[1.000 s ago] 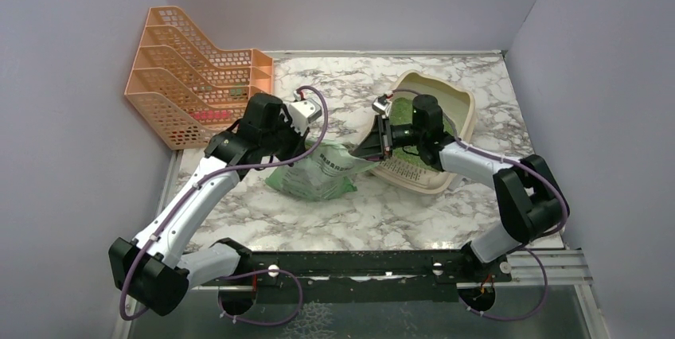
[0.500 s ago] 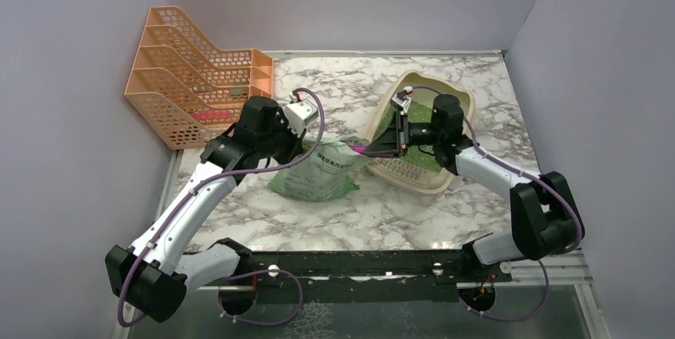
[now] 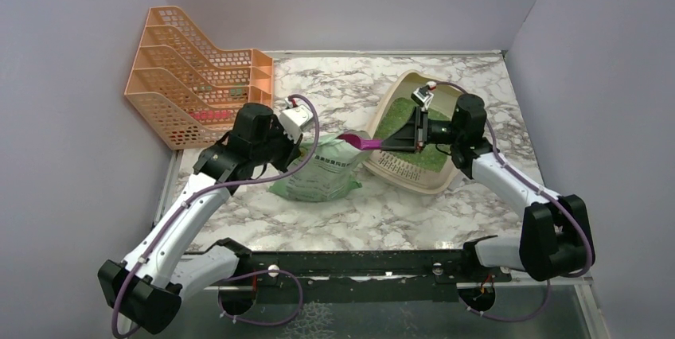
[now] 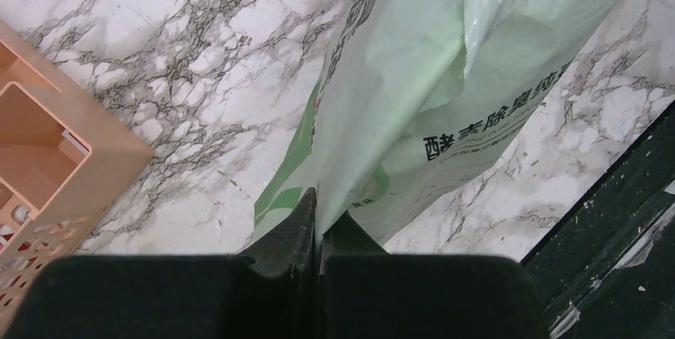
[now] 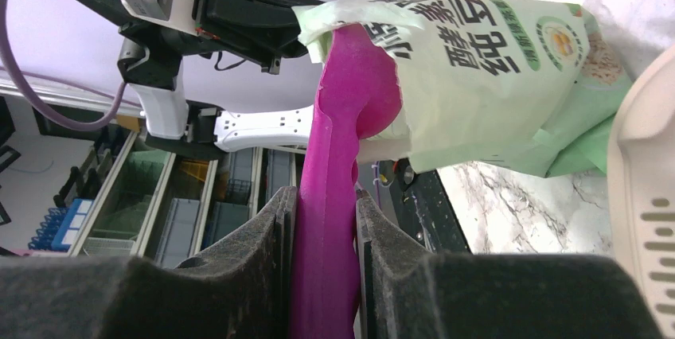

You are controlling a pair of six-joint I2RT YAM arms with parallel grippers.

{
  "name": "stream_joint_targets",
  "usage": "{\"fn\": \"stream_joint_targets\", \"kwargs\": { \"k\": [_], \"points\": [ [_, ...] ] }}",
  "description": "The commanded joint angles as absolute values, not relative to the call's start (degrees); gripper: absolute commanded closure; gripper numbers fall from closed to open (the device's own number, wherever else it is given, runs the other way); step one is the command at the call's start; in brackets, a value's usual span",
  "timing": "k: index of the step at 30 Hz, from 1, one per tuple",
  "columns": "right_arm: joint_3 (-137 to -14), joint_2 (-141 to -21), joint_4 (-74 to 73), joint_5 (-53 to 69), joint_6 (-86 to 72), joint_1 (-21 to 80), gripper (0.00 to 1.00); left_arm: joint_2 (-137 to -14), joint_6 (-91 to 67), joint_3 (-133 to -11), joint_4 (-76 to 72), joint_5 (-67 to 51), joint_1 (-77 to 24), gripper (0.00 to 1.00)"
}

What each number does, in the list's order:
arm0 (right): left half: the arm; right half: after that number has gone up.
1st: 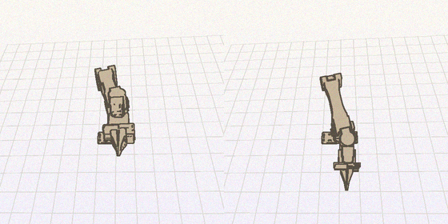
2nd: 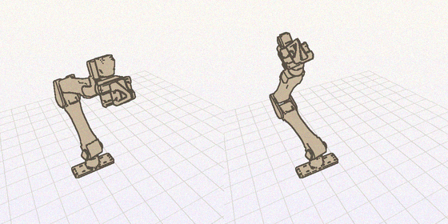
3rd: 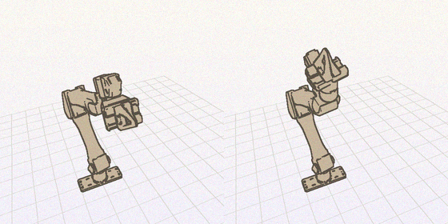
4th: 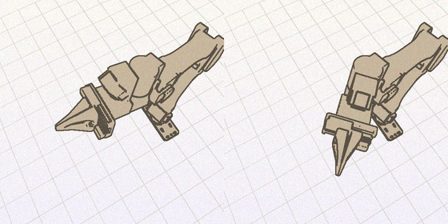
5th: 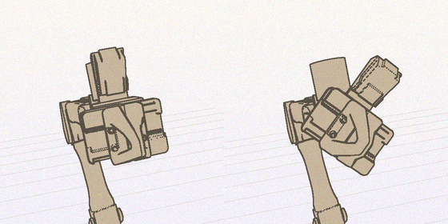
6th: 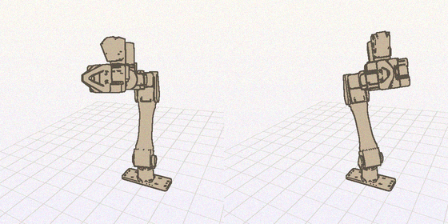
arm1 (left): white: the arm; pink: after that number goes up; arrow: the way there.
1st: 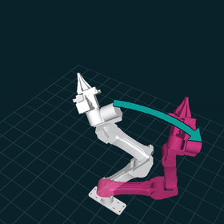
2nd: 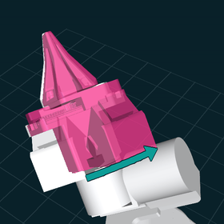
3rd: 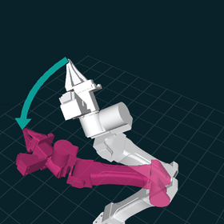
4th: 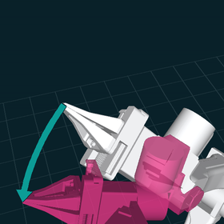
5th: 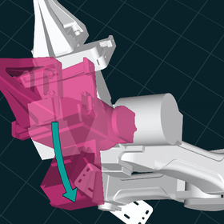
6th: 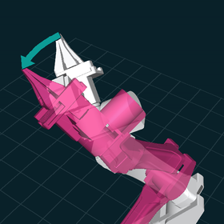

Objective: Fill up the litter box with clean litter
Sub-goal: 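Scoop the cat litter from the cat litter bag.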

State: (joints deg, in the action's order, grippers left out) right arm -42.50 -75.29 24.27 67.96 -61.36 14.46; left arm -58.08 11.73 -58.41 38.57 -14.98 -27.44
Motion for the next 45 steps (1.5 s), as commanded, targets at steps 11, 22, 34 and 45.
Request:
{"fn": "stream_joint_targets", "kwargs": {
  "k": [11, 22, 34, 45],
  "points": [
    [-34.3, -71.4, 36.1, 72.1, -79.6, 8.5, 0.99, -46.9, 13.6, -52.9, 28.7, -18.3, -27.4, 1.0],
    [-32.2, -65.2, 30.1, 70.8, -81.6, 3.4, 0.99, -42.3, 15.2, -50.8, 28.3, -17.6, -27.4, 1.0],
    [-31.5, -60.9, 23.8, 71.3, -80.0, 0.3, 0.99, -39.7, 15.1, -49.5, 28.2, -17.7, -27.4, 1.0],
    [-51.6, -62.8, -16.9, 63.6, -54.2, 0.3, 0.99, -44.4, 16.5, -53.8, 29.2, -18.3, -27.4, 1.0]
  ]
}}
